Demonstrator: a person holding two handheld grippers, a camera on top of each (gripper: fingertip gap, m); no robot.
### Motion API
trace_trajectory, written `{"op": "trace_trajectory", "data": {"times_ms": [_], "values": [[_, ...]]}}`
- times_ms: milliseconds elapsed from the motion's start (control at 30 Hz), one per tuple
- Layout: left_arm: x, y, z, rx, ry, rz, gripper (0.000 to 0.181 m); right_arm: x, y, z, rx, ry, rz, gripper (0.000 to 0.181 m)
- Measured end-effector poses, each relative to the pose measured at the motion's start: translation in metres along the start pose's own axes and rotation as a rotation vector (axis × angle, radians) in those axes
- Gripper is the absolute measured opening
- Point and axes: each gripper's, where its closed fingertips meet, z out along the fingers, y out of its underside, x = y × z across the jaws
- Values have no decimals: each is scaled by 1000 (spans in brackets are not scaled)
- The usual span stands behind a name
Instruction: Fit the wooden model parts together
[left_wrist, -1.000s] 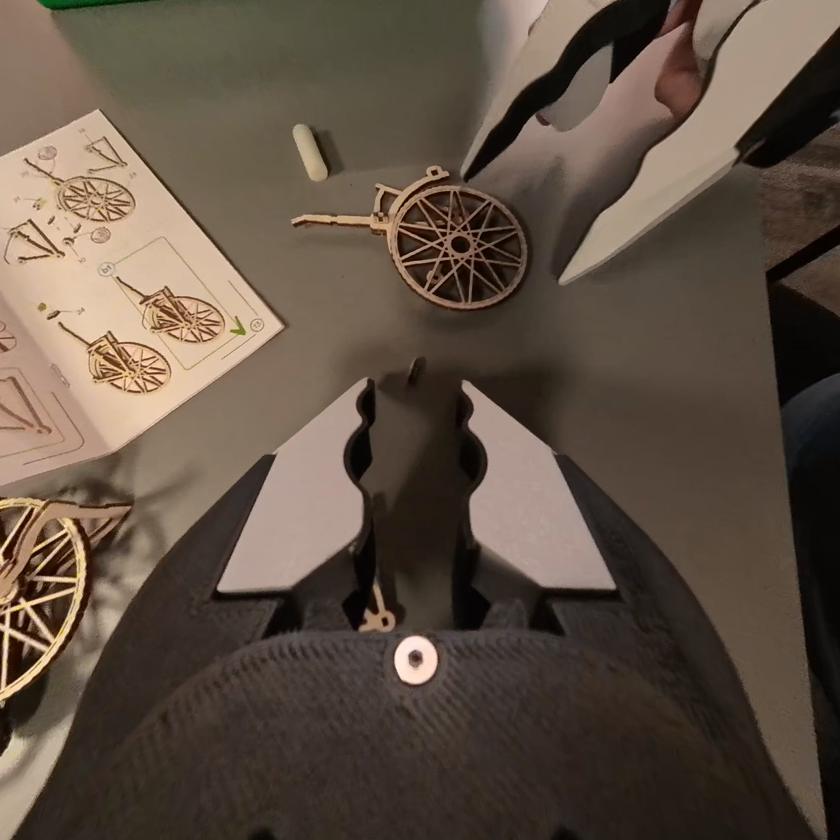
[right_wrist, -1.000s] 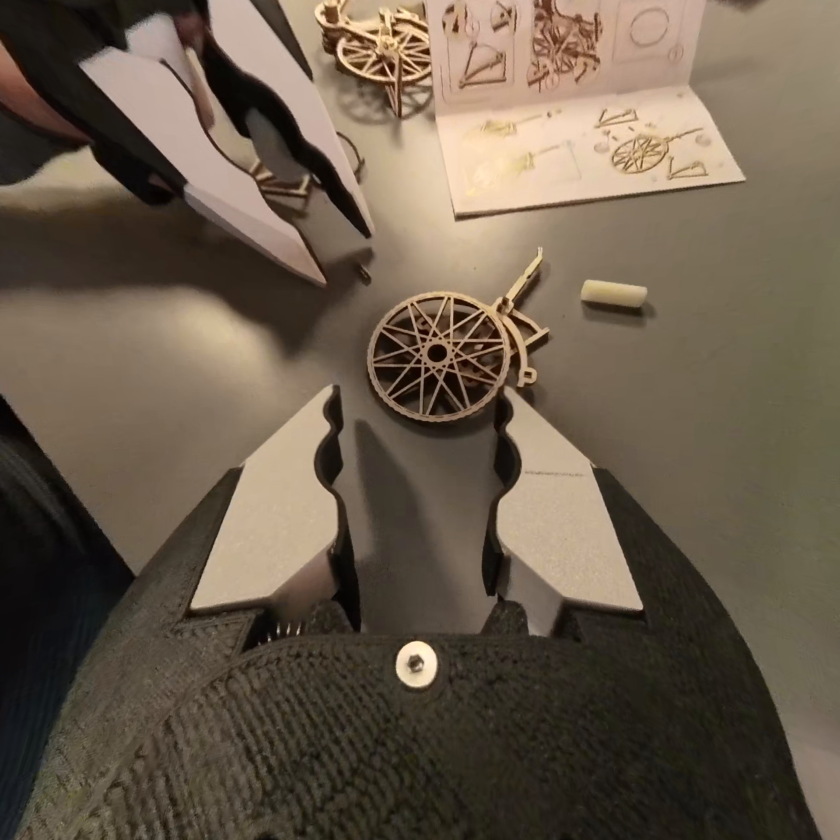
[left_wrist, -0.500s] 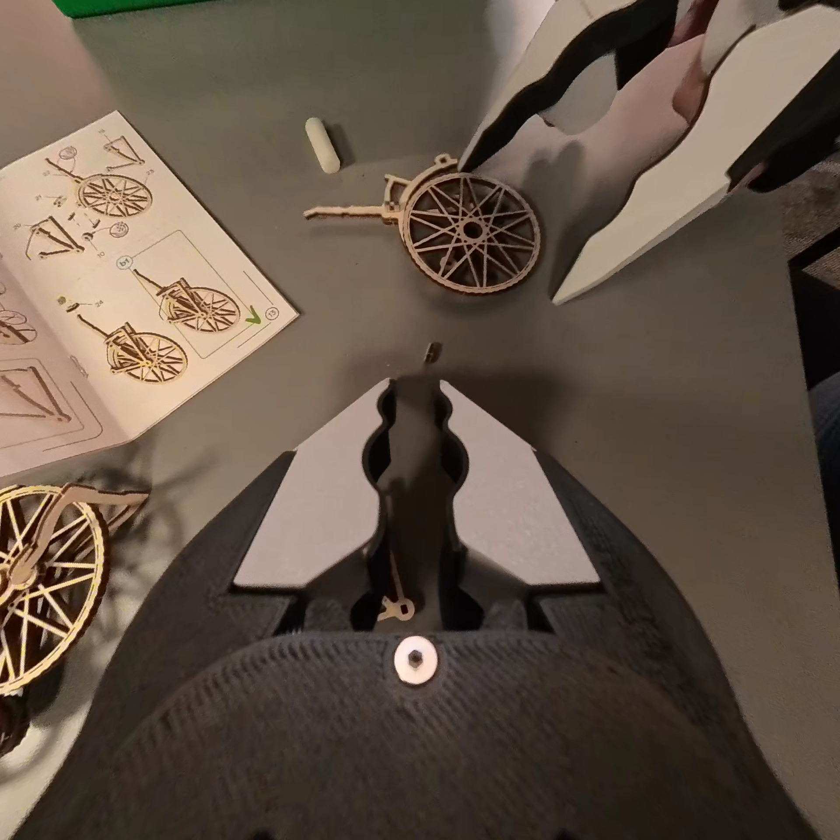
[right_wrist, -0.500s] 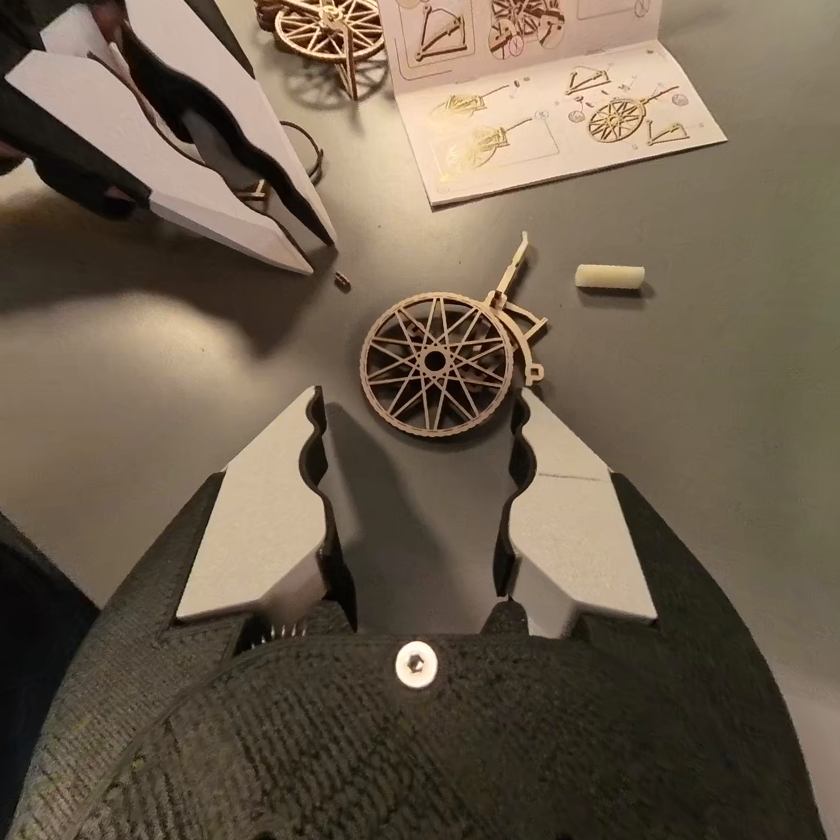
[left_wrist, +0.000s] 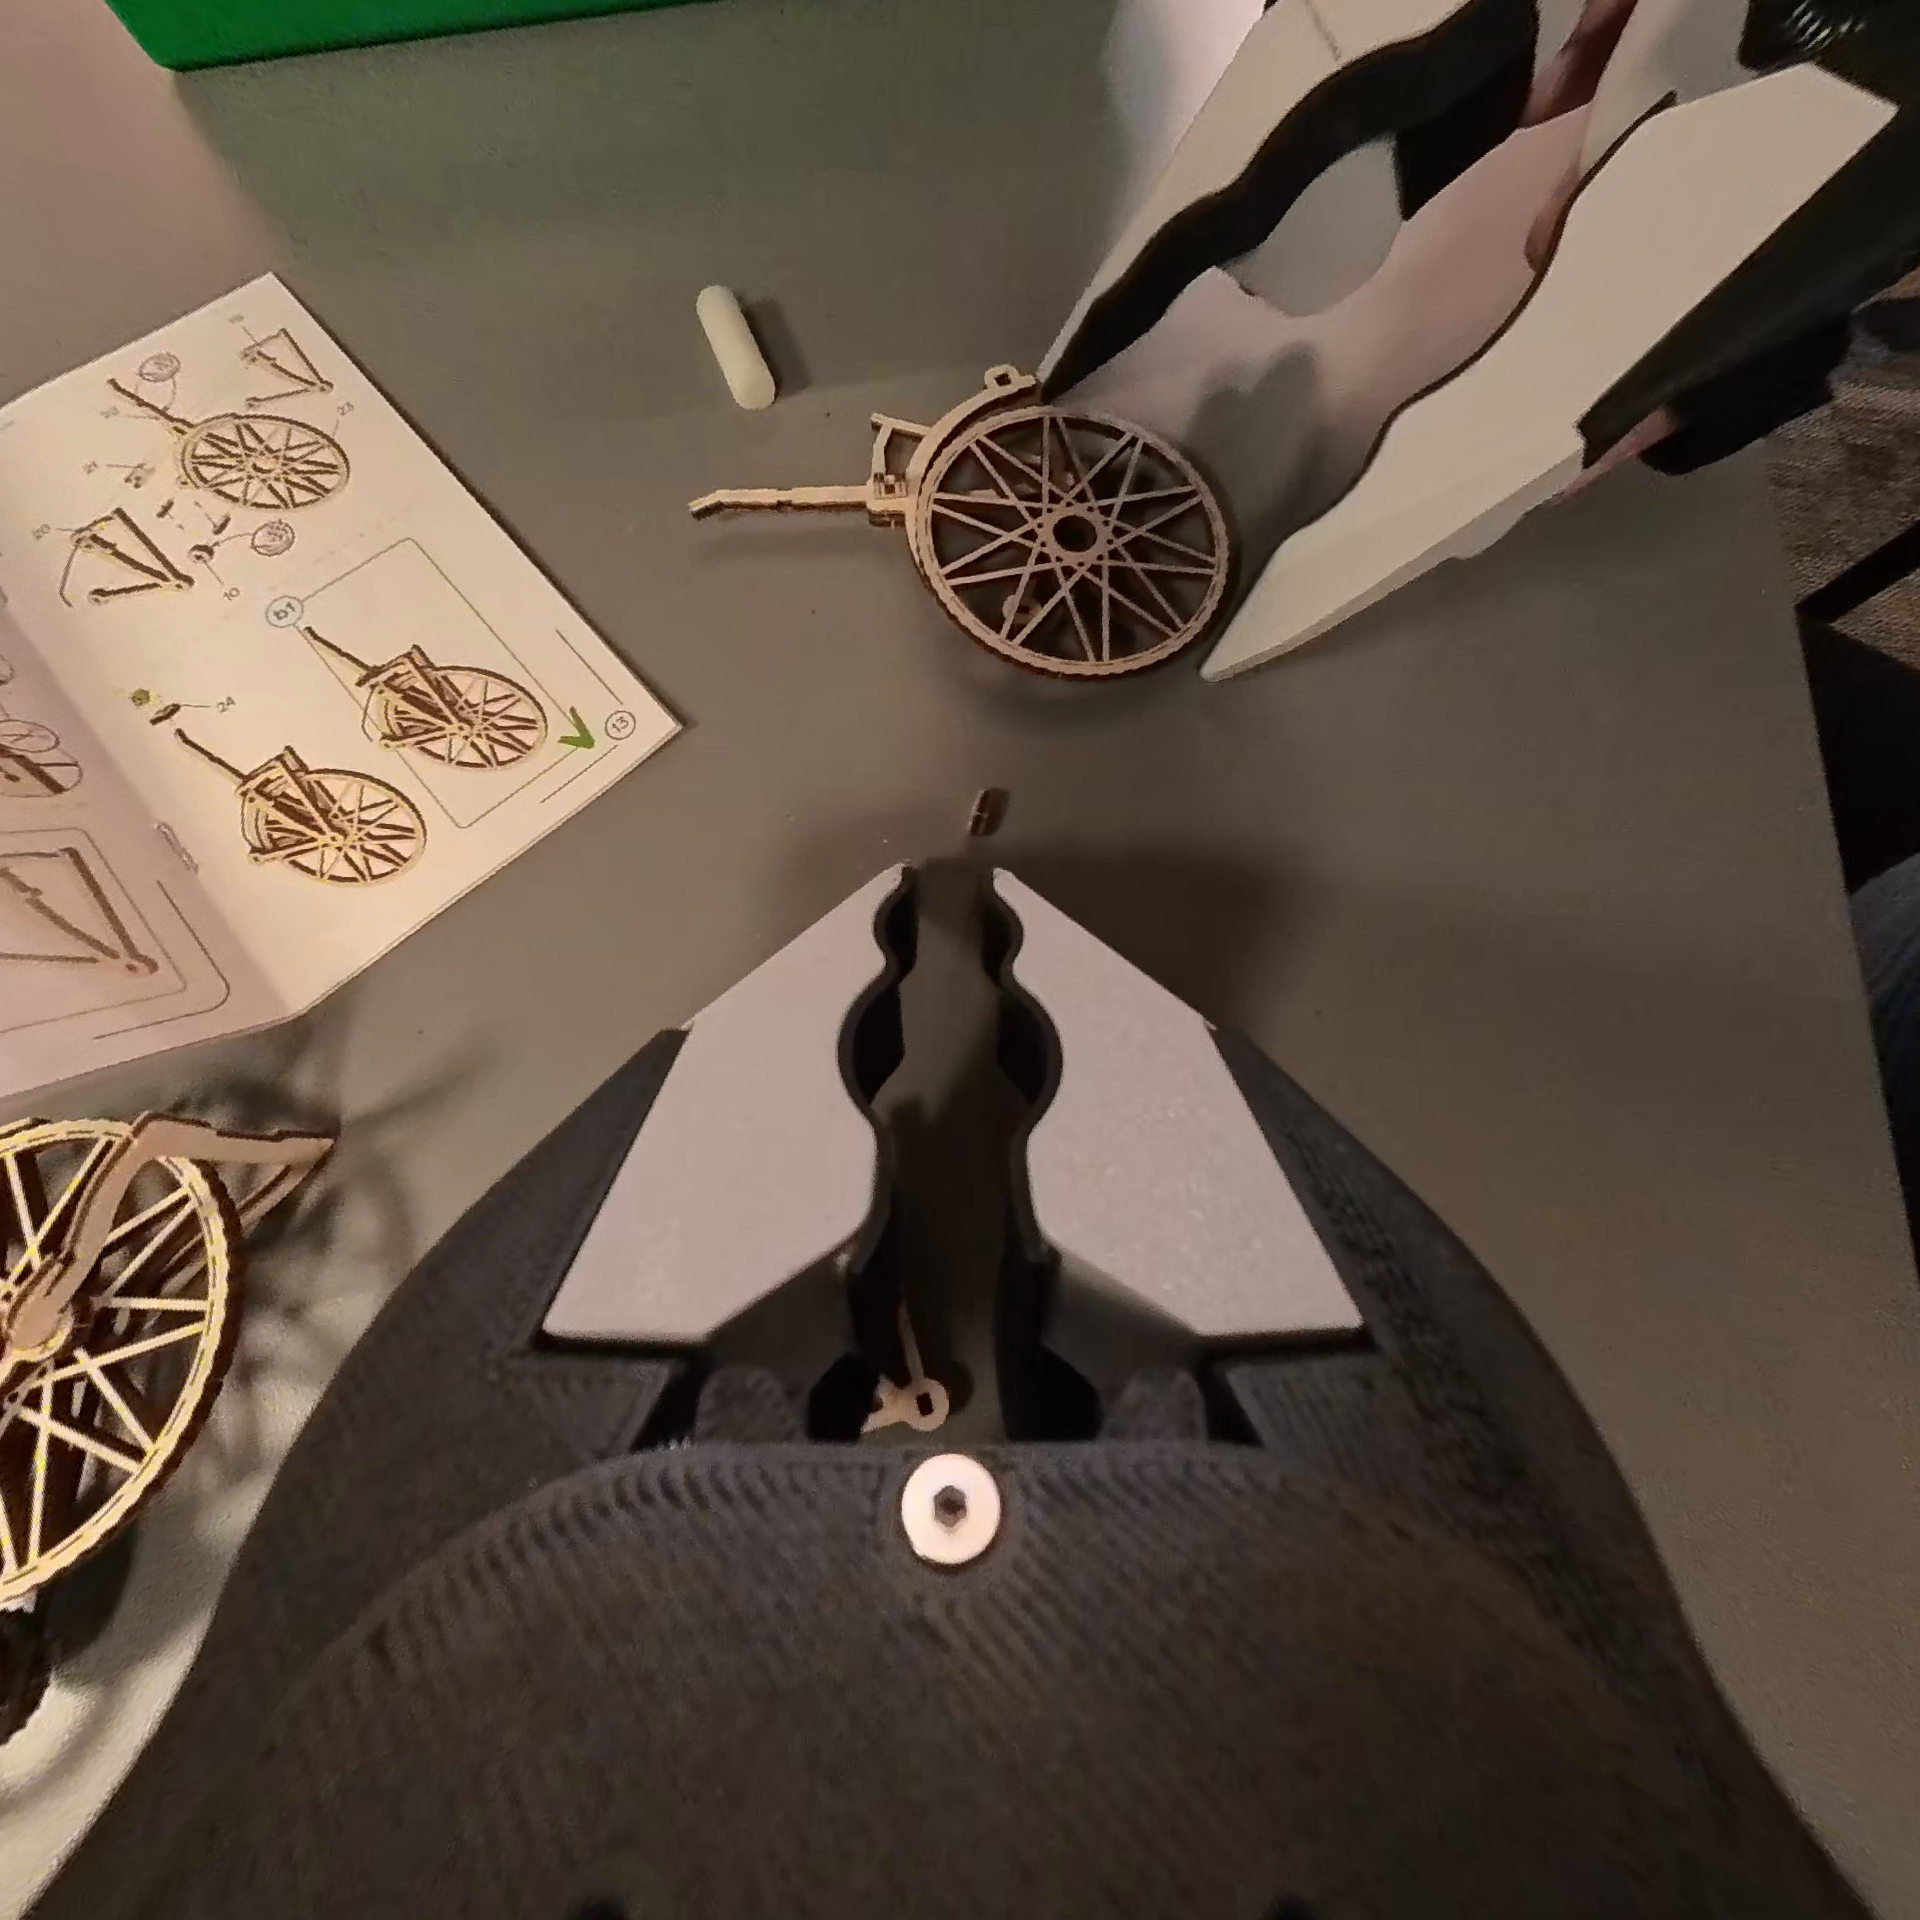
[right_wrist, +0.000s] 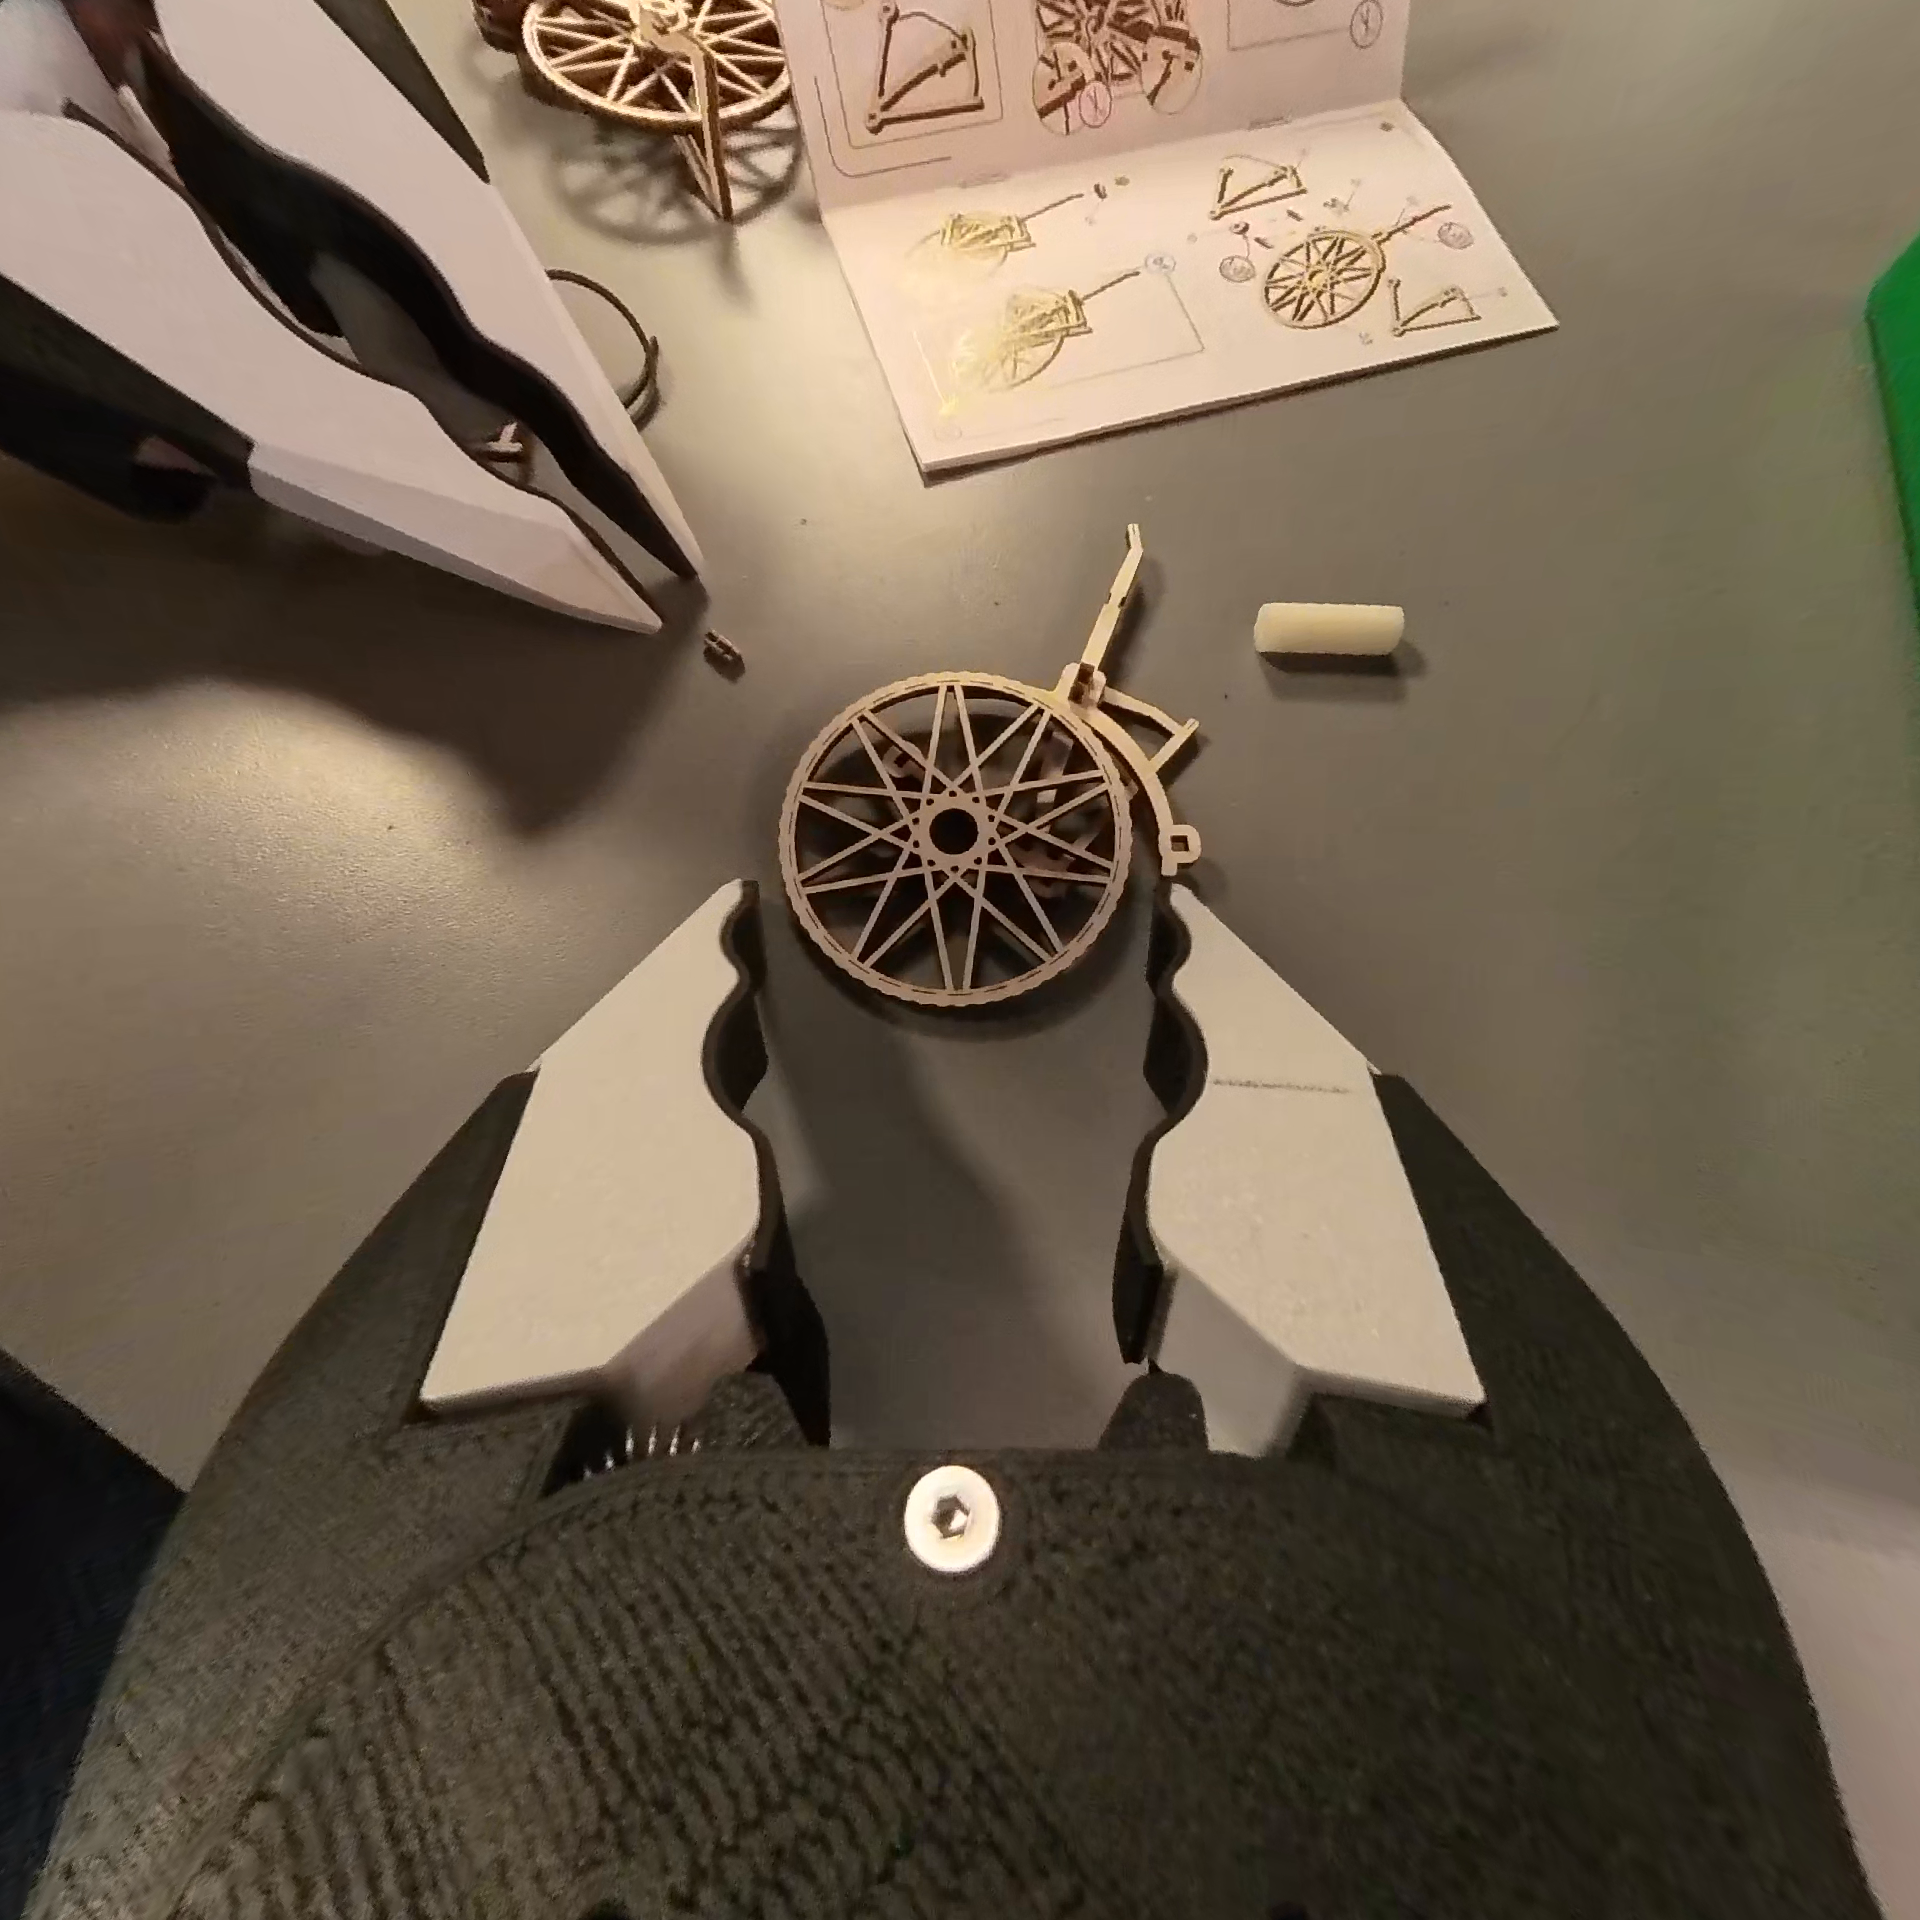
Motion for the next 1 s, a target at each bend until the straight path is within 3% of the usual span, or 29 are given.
{"op": "trace_trajectory", "data": {"times_ms": [1000], "values": [[2,-1,0,15,17,-2,14,-7,-1,2,-2,-26,-6,74]]}}
